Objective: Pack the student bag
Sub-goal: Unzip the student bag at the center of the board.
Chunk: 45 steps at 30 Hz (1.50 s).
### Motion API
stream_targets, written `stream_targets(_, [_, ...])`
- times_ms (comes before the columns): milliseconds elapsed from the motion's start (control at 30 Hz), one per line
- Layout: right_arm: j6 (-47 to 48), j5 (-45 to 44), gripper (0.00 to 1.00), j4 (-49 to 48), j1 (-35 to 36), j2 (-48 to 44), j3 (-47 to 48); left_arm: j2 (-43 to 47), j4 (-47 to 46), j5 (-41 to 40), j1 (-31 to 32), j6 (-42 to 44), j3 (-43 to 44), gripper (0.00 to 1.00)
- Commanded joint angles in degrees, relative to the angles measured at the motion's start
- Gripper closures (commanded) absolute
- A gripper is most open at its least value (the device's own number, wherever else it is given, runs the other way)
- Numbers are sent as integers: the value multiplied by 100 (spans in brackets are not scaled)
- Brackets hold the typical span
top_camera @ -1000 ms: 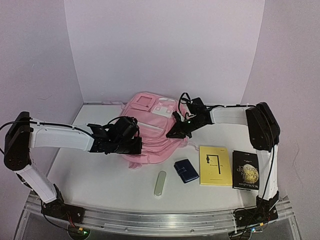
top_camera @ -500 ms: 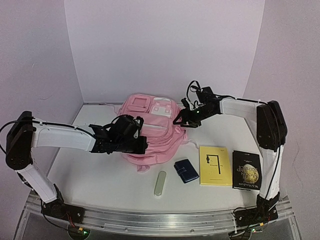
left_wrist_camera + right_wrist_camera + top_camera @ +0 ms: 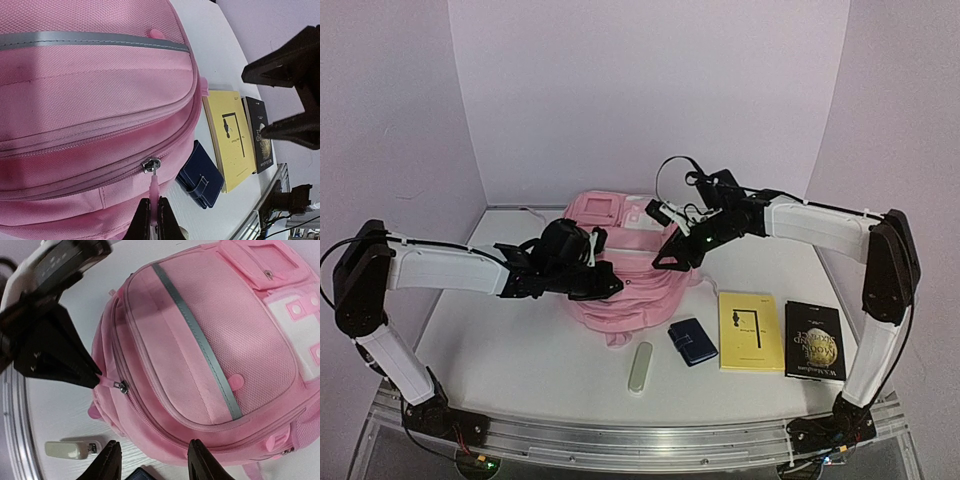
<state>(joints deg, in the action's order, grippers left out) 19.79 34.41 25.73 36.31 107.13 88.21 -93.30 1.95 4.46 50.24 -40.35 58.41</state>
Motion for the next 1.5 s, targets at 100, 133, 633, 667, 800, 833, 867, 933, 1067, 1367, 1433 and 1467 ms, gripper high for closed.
stream_targets(100, [1939,-863,59,57,534,-88,-62,325,-929,602,-193,-377,-129,100])
stream_targets(133, [1994,-907,60,51,564,-26,-26,329,-965,629,-197,-387,-141,100])
stream_targets(633, [2308,-1396,64,-11,790,633,328,507,-1101,705,-261,-504,-296,100])
stream_targets(667, [2320,-1428,65,-28,790,648,328,516,-1102,699,-261,-510,-306,100])
stream_targets(800, [2328,-1466,81,-41,790,662,329,583,-1065,583,-269,-542,-383,100])
stream_targets(833, [2328,-1517,86,-43,790,643,325,607,-1023,545,-280,-554,-396,100])
stream_targets(867, [2328,-1582,93,-56,790,622,316,627,-994,503,-295,-561,-406,100])
stream_targets(933, [2310,-1733,100,-81,790,569,283,662,-873,379,-307,-577,-440,100])
stream_targets(1067, [2346,-2054,100,-106,790,440,183,715,-487,8,-368,-632,-439,100])
stream_targets(1367, [2354,-2380,100,-123,676,86,-23,1077,703,-1243,-447,-754,-454,100])
stream_targets(1433, [2354,-2413,100,-124,619,33,-41,1165,866,-1456,-476,-797,-487,100])
stream_targets(1467, [2349,-2420,100,-124,586,3,-46,1199,955,-1561,-496,-807,-498,100])
